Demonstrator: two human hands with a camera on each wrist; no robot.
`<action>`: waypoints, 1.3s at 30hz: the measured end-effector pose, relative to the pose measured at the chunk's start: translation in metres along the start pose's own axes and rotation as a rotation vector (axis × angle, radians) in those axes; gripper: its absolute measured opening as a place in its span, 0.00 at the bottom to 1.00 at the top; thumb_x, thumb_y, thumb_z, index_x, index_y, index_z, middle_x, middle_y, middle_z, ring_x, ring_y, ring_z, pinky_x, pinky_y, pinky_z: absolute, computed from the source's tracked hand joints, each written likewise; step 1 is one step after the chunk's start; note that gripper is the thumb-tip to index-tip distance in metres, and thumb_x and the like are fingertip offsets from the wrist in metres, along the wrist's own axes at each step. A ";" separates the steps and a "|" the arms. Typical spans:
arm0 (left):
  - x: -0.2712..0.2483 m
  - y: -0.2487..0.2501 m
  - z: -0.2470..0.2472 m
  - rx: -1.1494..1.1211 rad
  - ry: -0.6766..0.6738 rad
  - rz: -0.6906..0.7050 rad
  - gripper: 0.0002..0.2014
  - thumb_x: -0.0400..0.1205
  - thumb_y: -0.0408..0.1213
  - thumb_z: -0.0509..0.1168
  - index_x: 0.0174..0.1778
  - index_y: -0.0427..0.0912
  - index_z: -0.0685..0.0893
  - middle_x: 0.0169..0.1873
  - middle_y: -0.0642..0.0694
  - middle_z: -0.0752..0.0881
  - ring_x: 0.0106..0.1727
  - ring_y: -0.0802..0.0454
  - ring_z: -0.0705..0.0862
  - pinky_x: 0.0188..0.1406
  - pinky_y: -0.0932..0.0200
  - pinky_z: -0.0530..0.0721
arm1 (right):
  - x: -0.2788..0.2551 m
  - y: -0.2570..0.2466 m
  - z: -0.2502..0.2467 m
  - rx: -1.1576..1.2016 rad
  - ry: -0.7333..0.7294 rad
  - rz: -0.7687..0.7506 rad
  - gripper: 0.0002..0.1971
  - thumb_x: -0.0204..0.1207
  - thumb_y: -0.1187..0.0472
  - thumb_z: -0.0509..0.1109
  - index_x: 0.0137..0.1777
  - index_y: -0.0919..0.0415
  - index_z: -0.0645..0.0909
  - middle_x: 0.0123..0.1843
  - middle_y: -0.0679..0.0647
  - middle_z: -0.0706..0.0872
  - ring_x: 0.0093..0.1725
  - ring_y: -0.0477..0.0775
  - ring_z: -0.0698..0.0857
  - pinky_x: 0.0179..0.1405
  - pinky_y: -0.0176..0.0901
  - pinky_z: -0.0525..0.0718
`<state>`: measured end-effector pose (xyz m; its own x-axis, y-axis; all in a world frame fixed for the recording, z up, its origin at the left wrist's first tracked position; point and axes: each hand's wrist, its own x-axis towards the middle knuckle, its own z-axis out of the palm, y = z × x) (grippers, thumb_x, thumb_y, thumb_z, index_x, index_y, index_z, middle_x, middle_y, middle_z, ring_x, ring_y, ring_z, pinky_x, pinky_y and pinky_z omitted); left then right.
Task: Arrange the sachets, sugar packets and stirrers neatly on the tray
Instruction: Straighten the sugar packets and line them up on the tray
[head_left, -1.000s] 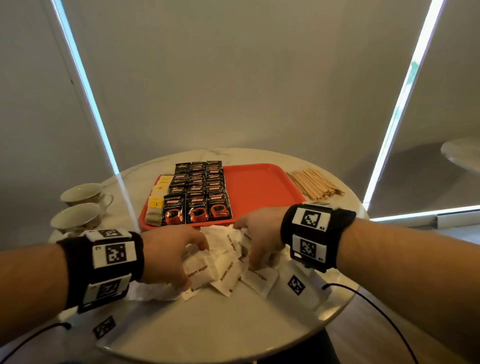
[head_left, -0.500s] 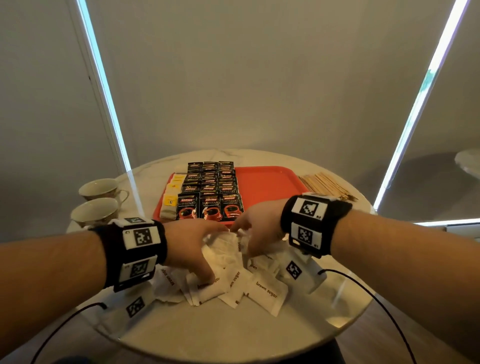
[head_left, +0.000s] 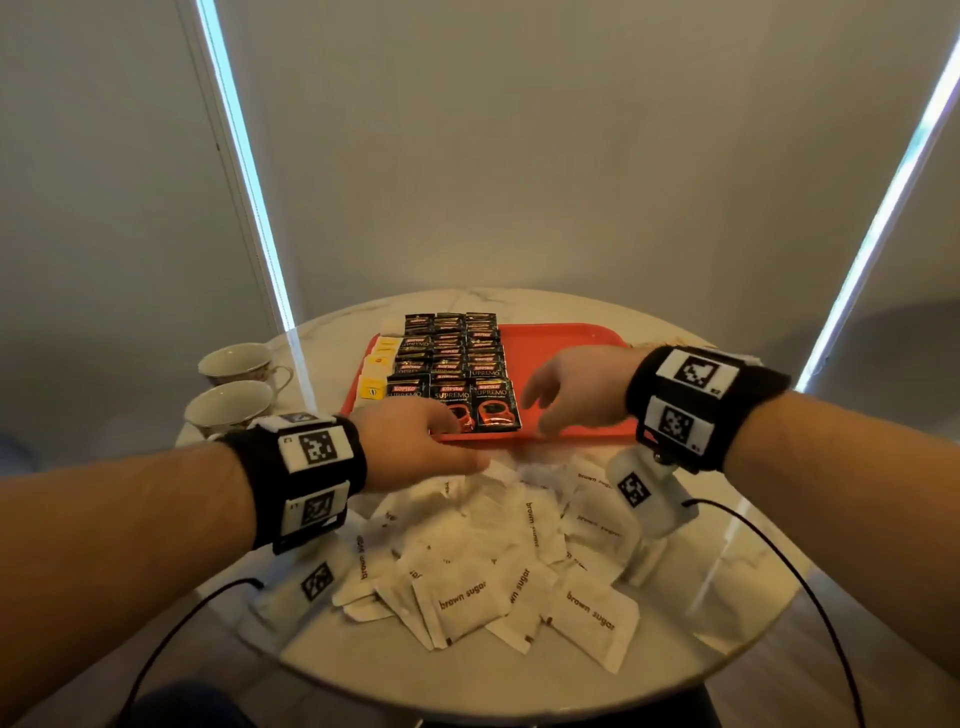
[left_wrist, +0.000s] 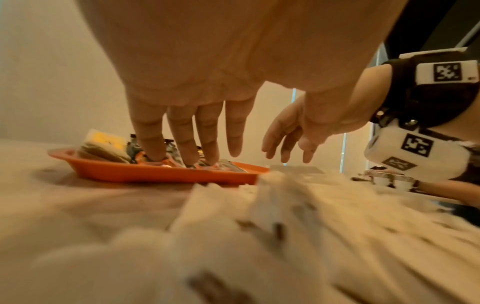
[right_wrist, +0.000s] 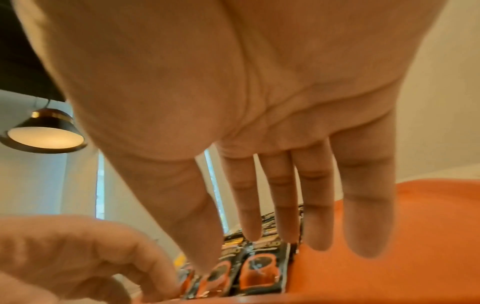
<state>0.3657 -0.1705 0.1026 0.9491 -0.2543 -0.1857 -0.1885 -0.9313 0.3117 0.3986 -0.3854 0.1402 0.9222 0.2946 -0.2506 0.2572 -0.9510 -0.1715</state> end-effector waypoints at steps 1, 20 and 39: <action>0.004 -0.003 -0.001 0.033 0.005 -0.036 0.32 0.77 0.72 0.67 0.70 0.55 0.83 0.61 0.54 0.87 0.60 0.54 0.85 0.66 0.48 0.85 | 0.005 0.001 0.001 -0.014 0.003 0.027 0.19 0.77 0.49 0.75 0.68 0.42 0.84 0.63 0.44 0.87 0.60 0.49 0.85 0.58 0.45 0.84; -0.022 -0.013 0.007 0.147 -0.039 -0.006 0.19 0.81 0.55 0.68 0.66 0.52 0.84 0.61 0.50 0.83 0.58 0.52 0.84 0.60 0.50 0.88 | -0.034 0.008 0.026 -0.013 -0.103 0.168 0.32 0.64 0.36 0.83 0.64 0.52 0.86 0.58 0.50 0.89 0.56 0.53 0.87 0.60 0.52 0.89; -0.040 -0.019 0.022 -0.015 -0.003 -0.061 0.31 0.71 0.47 0.83 0.68 0.60 0.78 0.57 0.59 0.80 0.58 0.57 0.81 0.49 0.64 0.83 | -0.041 -0.008 0.030 0.026 -0.158 0.201 0.18 0.71 0.62 0.79 0.60 0.50 0.86 0.47 0.54 0.93 0.43 0.53 0.94 0.45 0.50 0.94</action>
<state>0.3261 -0.1488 0.0833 0.9580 -0.1979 -0.2074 -0.1265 -0.9411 0.3136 0.3505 -0.3870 0.1233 0.8970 0.1131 -0.4272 0.0641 -0.9898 -0.1274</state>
